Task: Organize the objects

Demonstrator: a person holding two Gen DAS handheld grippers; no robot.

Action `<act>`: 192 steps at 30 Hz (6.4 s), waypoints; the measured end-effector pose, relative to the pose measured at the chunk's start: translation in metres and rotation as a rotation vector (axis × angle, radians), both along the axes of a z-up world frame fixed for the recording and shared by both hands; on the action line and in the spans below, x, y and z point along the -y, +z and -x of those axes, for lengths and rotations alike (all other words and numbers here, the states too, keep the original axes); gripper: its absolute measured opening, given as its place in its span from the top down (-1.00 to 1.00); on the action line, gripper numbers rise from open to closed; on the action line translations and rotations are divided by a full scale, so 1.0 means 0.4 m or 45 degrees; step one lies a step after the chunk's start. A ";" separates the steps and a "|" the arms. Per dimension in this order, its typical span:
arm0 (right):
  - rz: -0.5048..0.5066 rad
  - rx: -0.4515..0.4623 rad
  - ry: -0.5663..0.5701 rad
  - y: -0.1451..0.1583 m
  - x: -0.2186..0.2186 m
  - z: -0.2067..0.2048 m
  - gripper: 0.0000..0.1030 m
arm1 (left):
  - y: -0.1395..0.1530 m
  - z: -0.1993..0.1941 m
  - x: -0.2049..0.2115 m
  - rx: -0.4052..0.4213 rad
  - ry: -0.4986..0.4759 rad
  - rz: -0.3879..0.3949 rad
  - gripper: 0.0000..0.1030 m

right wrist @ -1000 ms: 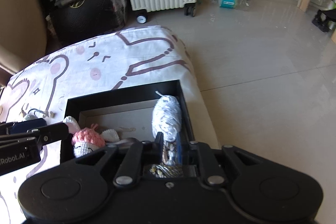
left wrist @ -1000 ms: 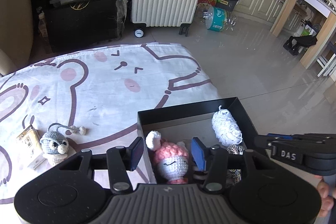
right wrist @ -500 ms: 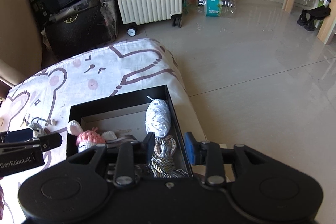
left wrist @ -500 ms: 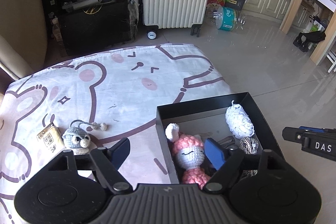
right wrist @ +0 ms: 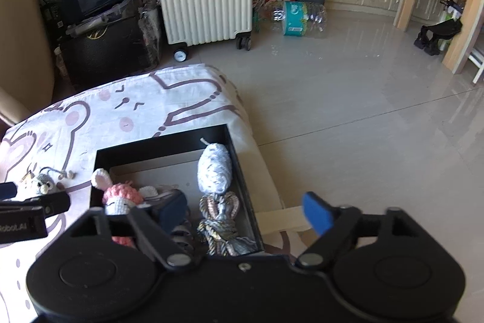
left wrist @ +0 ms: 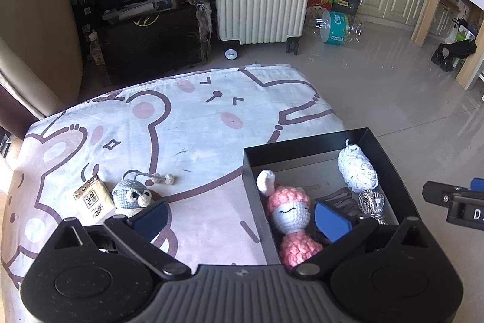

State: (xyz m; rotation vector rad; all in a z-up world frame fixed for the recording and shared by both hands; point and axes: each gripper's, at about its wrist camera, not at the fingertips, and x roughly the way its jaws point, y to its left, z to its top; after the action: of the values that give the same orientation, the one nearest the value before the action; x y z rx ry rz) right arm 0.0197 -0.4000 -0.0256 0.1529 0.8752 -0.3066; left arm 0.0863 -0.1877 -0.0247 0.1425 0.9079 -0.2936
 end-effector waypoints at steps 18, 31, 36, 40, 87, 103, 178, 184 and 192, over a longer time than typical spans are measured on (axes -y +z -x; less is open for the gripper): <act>0.044 -0.004 -0.024 -0.021 0.004 0.002 -1.00 | -0.016 -0.014 -0.019 -0.022 0.028 0.012 -1.00; 0.064 -0.024 -0.032 -0.028 0.003 0.002 -1.00 | -0.021 -0.017 -0.021 -0.023 0.029 0.024 -1.00; 0.069 -0.036 -0.042 -0.035 0.001 -0.002 -1.00 | -0.021 -0.024 -0.045 -0.022 0.060 0.033 -1.00; 0.068 -0.033 -0.037 -0.037 -0.012 -0.011 -1.00 | -0.019 -0.031 -0.075 -0.019 0.089 0.031 -1.00; 0.028 0.077 0.369 -0.037 -0.439 -0.182 -1.00 | -0.013 -0.077 -0.498 0.054 0.512 0.034 -1.00; -0.137 0.086 0.509 -0.064 -0.504 -0.235 -0.81 | -0.053 -0.135 -0.492 0.112 0.487 0.074 -0.95; -0.611 -0.122 0.577 -0.256 -0.575 -0.436 0.06 | -0.247 -0.344 -0.479 -0.199 -0.318 -0.243 -0.47; -0.588 -0.063 0.553 -0.210 -0.540 -0.400 0.07 | -0.201 -0.314 -0.482 -0.162 -0.165 -0.167 -0.47; -0.532 0.001 0.514 -0.137 -0.489 -0.339 0.07 | -0.113 -0.249 -0.465 -0.090 0.008 -0.076 -0.47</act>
State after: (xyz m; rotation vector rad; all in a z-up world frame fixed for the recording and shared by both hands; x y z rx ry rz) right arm 0.1553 -0.2046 -0.0806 0.3566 0.9387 0.2569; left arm 0.1860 -0.0016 -0.0698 0.1858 0.9873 -0.2672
